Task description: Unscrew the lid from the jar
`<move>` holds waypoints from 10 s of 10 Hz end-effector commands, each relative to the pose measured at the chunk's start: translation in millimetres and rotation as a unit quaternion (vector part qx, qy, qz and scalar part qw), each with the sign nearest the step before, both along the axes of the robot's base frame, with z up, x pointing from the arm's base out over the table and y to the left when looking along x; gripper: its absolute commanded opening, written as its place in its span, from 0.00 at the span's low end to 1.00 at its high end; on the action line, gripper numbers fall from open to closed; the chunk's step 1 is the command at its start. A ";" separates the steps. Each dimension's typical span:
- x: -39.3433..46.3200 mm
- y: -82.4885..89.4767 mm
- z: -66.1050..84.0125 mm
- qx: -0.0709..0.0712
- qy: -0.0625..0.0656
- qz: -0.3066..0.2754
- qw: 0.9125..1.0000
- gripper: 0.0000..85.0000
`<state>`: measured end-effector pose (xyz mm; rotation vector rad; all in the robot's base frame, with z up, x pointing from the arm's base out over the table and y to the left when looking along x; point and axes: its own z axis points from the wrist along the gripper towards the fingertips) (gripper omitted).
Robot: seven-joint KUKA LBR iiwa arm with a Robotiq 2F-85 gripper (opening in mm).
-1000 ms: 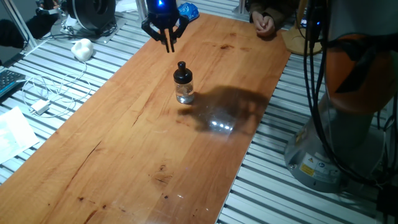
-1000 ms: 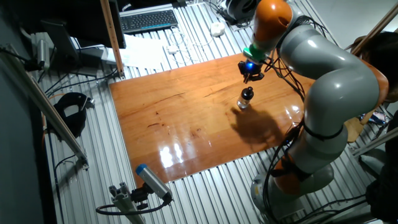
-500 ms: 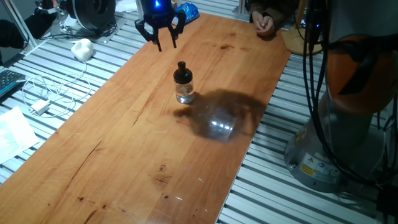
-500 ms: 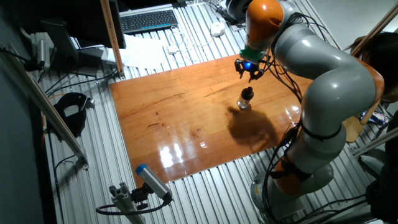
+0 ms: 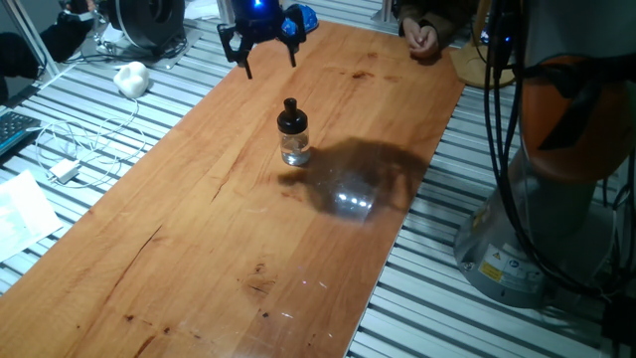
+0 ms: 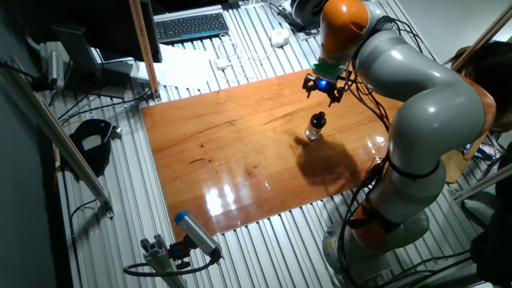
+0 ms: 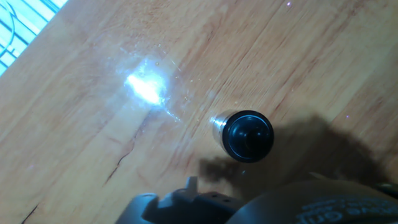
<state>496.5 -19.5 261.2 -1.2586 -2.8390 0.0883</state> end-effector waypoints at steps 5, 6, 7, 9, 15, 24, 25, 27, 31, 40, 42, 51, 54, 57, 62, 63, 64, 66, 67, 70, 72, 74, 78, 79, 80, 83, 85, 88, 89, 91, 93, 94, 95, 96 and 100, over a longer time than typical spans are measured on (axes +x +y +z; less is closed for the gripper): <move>0.1 0.0 0.0 0.014 0.005 0.004 1.000 1.00; 0.1 0.0 0.0 0.018 0.007 0.007 1.000 1.00; 0.1 0.0 0.0 0.020 0.008 0.010 1.000 1.00; 0.1 0.0 0.0 0.020 0.006 0.014 1.000 1.00; 1.3 -4.4 -23.1 0.015 -0.010 0.030 0.999 1.00; 4.3 -8.4 -39.3 0.026 0.013 0.021 0.999 1.00; 4.3 -8.4 -39.3 0.025 0.013 0.021 0.999 1.00; 4.3 -8.4 -39.3 0.028 0.010 0.028 0.999 1.00; 5.4 -9.7 -44.4 0.039 -0.003 0.049 0.998 1.00; 4.5 -23.0 -84.4 0.022 -0.013 0.011 1.000 1.00; 2.1 -25.2 -88.4 0.019 -0.006 -0.007 1.000 1.00; -5.5 -31.6 -106.6 0.006 -0.013 -0.026 1.000 1.00; -5.5 -31.6 -111.5 0.002 -0.015 -0.029 0.999 1.00; -4.9 -30.8 -104.2 0.019 -0.003 -0.015 1.000 1.00; -4.9 -30.8 -104.2 -0.002 0.015 -0.023 1.000 1.00; -4.9 -30.8 -104.2 0.003 0.021 -0.020 1.000 1.00; -4.9 -30.8 -104.2 0.006 0.027 -0.017 0.999 1.00; -4.9 -30.8 -104.2 0.005 0.032 -0.015 0.999 1.00; -4.9 -30.8 -104.2 0.006 0.032 -0.014 0.999 1.00; -4.9 -30.8 -104.2 0.009 0.030 -0.013 0.999 1.00; -5.3 -39.5 -113.0 0.019 0.027 -0.011 0.999 1.00; -0.7 -40.7 -122.1 0.021 0.024 -0.017 0.999 1.00; -5.9 -37.0 -138.4 0.017 0.009 -0.023 1.000 1.00; -6.8 -34.7 -139.2 0.017 0.007 -0.025 1.000 1.00; -6.1 -34.8 -138.9 0.014 0.006 -0.023 1.000 1.00; -1.8 -39.8 -140.2 0.009 -0.008 -0.022 1.000 1.00; -3.3 -37.3 -142.6 0.007 -0.012 -0.027 1.000 1.00; -3.5 -39.9 -147.0 0.009 -0.016 -0.027 0.999 1.00; -3.4 -39.9 -147.9 0.010 -0.017 -0.027 0.999 1.00; -3.9 -39.2 -148.1 0.013 -0.017 -0.027 0.999 0.80; -4.6 -37.5 -148.8 0.013 -0.017 -0.026 0.999 0.80; -4.6 -37.2 -148.9 0.014 -0.017 -0.026 0.999 0.80; -4.7 -37.1 -149.0 0.014 -0.017 -0.024 0.999 0.80; -4.6 -37.1 -148.9 0.017 -0.017 -0.023 0.999 0.80; -4.4 -37.2 -149.2 0.023 -0.017 -0.009 1.000 0.60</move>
